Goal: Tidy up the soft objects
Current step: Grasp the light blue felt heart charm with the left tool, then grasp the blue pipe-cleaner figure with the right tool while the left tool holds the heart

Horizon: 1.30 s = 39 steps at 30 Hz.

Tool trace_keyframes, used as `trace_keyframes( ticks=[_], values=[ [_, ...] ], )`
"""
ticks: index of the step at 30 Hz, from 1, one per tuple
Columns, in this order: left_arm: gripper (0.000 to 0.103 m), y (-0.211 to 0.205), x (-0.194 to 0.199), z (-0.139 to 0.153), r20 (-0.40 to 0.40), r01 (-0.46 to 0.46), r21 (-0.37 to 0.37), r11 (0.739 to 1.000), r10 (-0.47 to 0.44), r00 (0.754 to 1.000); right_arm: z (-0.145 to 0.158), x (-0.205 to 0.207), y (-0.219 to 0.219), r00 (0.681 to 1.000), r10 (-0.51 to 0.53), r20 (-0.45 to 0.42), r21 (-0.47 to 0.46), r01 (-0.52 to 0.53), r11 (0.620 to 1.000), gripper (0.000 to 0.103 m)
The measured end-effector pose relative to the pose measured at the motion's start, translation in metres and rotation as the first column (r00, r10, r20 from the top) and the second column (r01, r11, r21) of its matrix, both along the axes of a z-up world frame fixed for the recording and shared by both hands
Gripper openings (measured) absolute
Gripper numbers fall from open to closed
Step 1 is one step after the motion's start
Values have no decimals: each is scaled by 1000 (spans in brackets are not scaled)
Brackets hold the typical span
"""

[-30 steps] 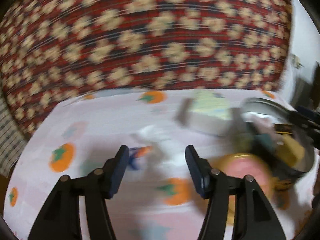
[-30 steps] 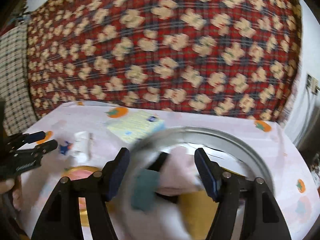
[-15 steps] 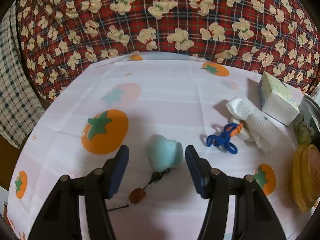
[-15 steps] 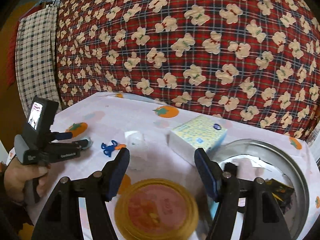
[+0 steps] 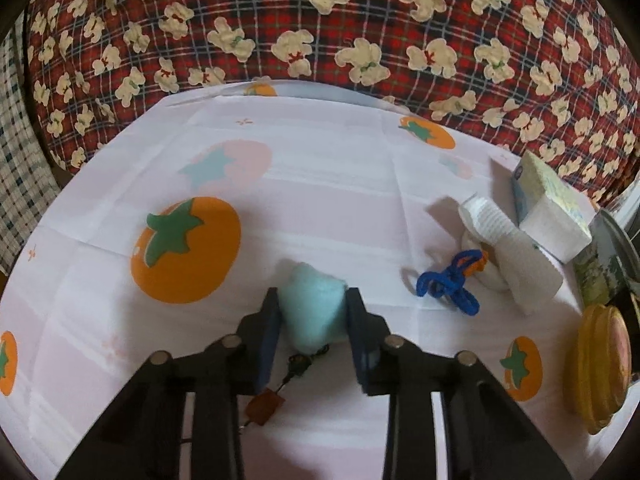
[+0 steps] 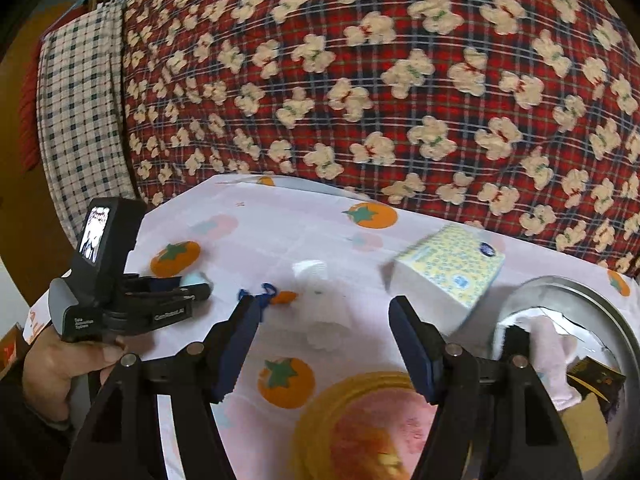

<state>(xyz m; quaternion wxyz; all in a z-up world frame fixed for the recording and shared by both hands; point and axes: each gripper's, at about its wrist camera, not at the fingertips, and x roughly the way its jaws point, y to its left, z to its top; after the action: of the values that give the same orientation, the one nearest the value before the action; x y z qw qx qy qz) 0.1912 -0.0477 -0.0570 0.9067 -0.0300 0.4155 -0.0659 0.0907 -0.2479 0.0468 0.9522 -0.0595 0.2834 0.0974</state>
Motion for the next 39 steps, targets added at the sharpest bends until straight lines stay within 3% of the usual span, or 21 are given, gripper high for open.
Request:
trace_keyframes(
  ticks=[13,19,27,30,36,39],
  values=[
    [29,35,-19,18,137,-136,-123,983,152,979,-36,50,71,992,16,-122,-158,-35,987,69],
    [29,43,-22,20,154,-164,-148,975,186,970,-57,71,90,984,-6,-177,-211,-32,977,68],
    [29,44,-23,19,155,-163,-160,973,188,970,-80,91,99,973,-32,-228,-230,-22,973,57],
    [29,44,-24,20,156,-161,-156,975,185,970,-81,95,100,973,-30,-229,-215,-20,976,51],
    [29,44,-24,20,154,-161,-165,973,187,970,-81,94,105,971,11,-240,-191,-59,980,9],
    [29,44,-25,22,161,-160,-176,971,188,969,-78,89,103,976,27,-218,-173,-65,983,7]
  ],
)
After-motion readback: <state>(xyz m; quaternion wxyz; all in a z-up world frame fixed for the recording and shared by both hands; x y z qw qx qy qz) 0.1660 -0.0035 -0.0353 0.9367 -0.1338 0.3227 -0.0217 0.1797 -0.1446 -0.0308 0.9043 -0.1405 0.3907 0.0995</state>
